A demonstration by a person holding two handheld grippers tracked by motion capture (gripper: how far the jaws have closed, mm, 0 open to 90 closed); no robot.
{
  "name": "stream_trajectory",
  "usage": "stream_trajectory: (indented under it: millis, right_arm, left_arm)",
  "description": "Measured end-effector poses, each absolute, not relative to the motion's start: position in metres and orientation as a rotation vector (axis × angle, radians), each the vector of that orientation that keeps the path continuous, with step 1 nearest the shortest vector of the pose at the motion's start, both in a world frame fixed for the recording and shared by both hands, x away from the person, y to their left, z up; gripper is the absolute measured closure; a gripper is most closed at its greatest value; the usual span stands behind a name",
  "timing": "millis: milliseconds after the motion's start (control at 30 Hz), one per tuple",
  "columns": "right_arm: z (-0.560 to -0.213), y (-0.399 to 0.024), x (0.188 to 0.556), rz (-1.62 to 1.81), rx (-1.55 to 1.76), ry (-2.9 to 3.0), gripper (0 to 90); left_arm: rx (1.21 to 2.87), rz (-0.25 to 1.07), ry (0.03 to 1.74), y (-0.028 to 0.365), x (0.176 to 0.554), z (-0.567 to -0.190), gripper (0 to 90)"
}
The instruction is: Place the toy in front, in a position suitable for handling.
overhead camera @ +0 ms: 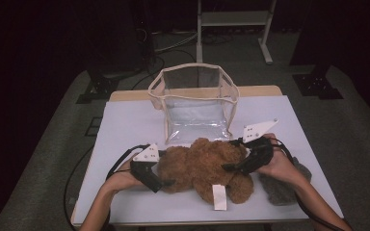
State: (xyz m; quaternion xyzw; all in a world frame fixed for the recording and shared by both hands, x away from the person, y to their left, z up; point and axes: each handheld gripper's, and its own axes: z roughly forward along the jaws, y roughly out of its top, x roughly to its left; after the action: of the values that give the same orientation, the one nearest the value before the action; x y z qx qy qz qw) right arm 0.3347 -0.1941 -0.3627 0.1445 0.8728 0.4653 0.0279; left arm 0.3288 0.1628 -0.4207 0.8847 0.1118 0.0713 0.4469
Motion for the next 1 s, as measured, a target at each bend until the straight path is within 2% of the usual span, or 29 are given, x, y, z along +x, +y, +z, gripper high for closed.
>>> stream_trajectory:
  millis: [33,67,200,367,733,867,1000]
  right_arm:
    - [-0.365,-0.192,0.334,1.431,0.442,2.698,17.4]
    - [-0.366,-0.192,0.334,1.426,0.446,2.700,19.0]
    - [-0.369,-0.192,0.333,1.422,0.471,2.702,33.3]
    - [-0.363,-0.197,0.331,1.431,0.496,2.672,45.7]
    - [-0.325,-0.238,0.321,1.444,0.511,2.589,49.0]
    - [-0.312,-0.258,0.312,1.410,0.507,2.579,48.6]
    - [-0.319,-0.275,0.309,1.399,0.548,2.593,48.4]
  left_arm:
    - [2.192,0.178,0.274,0.163,0.329,-0.421,0.8]
    - [2.192,0.192,0.270,0.164,0.328,-0.419,5.7]
    - [2.197,0.213,0.273,0.165,0.325,-0.413,22.5]
    - [2.189,0.239,0.255,0.160,0.323,-0.402,30.2]
    - [2.147,0.296,0.158,0.119,0.324,-0.356,32.4]
    - [2.134,0.286,0.121,0.099,0.323,-0.353,32.3]
    - [2.161,0.270,0.115,0.086,0.324,-0.361,32.4]
